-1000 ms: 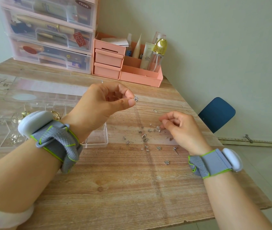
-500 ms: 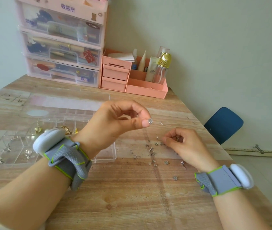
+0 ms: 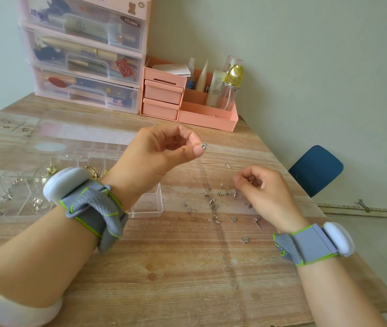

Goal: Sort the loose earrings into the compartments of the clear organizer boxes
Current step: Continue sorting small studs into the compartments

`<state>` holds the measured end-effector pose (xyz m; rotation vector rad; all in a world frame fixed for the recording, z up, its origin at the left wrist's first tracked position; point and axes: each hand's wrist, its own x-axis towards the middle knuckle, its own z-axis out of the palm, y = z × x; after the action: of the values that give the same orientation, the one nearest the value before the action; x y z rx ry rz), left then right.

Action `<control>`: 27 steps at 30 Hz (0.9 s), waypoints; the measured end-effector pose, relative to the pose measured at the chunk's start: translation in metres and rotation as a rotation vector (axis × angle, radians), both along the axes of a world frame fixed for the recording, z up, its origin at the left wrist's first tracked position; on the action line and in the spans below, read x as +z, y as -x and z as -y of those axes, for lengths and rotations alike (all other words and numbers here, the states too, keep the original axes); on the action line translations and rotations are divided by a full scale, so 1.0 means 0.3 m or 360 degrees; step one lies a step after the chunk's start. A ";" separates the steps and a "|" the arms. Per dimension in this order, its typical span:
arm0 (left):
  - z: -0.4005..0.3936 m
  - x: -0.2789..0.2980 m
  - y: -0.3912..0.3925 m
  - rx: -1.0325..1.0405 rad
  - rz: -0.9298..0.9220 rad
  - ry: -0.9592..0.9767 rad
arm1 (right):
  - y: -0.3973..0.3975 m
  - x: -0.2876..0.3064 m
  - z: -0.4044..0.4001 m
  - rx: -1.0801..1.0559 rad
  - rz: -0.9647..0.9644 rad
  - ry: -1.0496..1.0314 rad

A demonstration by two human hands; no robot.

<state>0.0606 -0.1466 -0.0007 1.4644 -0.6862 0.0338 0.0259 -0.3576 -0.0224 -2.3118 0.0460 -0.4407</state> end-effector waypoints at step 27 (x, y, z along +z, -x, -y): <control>-0.002 -0.005 -0.008 0.0089 0.0004 0.0010 | 0.043 0.015 -0.037 0.0566 -0.0170 0.0375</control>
<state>0.0629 -0.1461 -0.0021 1.4777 -0.6465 0.0806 0.0132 -0.3465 -0.0178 -2.5035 -0.3776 -0.1464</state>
